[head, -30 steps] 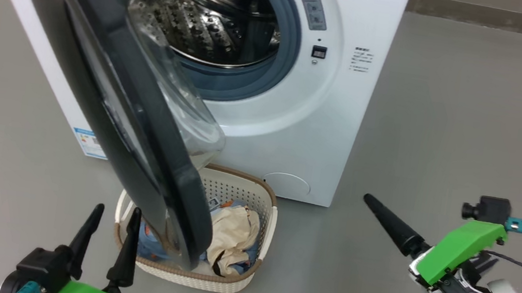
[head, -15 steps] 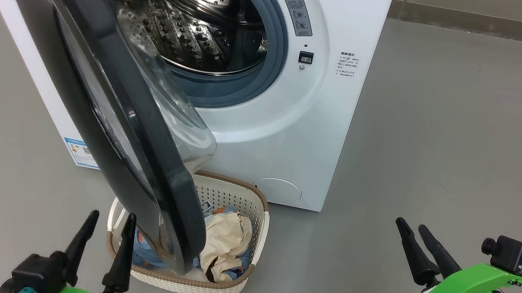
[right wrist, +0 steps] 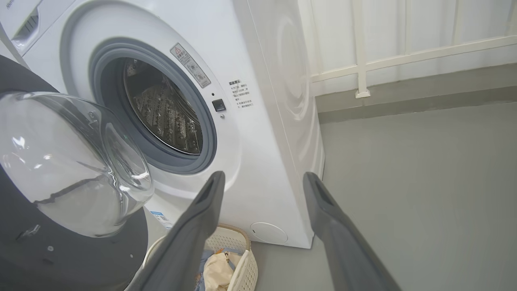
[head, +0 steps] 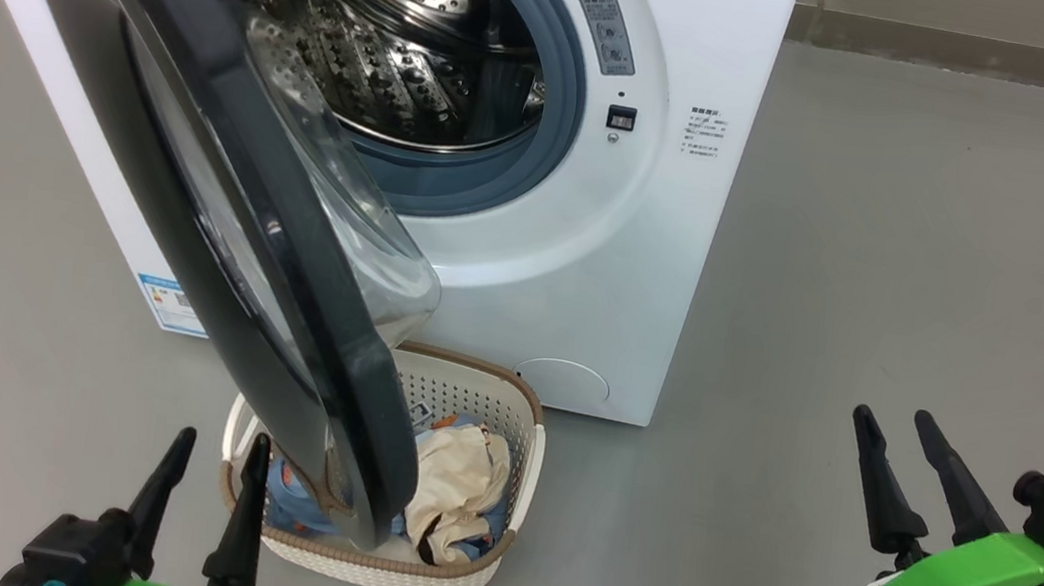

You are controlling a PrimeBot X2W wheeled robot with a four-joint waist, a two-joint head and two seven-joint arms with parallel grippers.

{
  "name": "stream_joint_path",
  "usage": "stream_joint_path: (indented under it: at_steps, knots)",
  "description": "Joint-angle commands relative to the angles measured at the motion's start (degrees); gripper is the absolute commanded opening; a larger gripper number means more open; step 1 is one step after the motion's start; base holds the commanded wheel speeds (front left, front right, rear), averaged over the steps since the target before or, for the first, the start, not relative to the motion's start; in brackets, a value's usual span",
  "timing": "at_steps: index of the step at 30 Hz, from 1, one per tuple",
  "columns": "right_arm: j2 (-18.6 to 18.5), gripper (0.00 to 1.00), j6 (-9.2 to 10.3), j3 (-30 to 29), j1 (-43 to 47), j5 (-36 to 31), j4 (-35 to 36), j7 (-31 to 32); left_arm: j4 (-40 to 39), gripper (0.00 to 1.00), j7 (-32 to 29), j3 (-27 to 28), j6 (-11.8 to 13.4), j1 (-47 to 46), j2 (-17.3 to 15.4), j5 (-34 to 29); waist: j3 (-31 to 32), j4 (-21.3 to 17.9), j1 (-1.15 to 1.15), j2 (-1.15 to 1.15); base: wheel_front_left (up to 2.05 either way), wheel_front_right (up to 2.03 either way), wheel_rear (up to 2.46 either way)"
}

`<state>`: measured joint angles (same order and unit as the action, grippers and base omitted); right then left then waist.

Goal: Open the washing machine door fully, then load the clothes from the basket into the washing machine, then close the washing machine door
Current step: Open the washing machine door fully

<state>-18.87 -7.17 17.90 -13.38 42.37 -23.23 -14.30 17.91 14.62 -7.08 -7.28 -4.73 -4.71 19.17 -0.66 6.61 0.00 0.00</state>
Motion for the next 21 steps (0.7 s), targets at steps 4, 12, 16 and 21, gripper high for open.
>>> stream_joint_path:
  at_steps: [4, 12, 16, 21]
  knots:
    - [0.8, 1.0, -0.32, -2.8, 1.9, -5.1, 2.6, -0.7, -1.1, 1.0, 0.4, 1.9, -0.2, -0.8, -0.7, -0.1, 0.2, 0.1, 0.0, 0.0, 0.0, 0.0, 0.0]
    - [3.5, 1.0, -0.32, -7.3, 5.3, -9.4, 2.8, -0.7, -1.1, 1.0, 0.4, 1.9, -0.2, -0.8, -0.6, -0.1, 0.1, 0.4, 0.0, 0.0, 0.0, 0.0, 0.0]
    - [4.1, 1.0, -0.32, -8.3, 6.3, -10.0, 2.4, -0.7, -1.0, 1.0, 0.4, 2.0, -0.2, -0.7, -0.6, -0.1, 0.0, 0.5, 0.0, 0.0, 0.0, 0.0, 0.0]
    - [4.3, 1.0, -0.32, -8.6, 6.7, -10.4, 2.2, -0.7, -1.0, 1.0, 0.4, 2.4, -0.2, -0.8, -0.5, -0.2, 0.0, 0.5, 0.0, 0.0, 0.0, 0.0, 0.0]
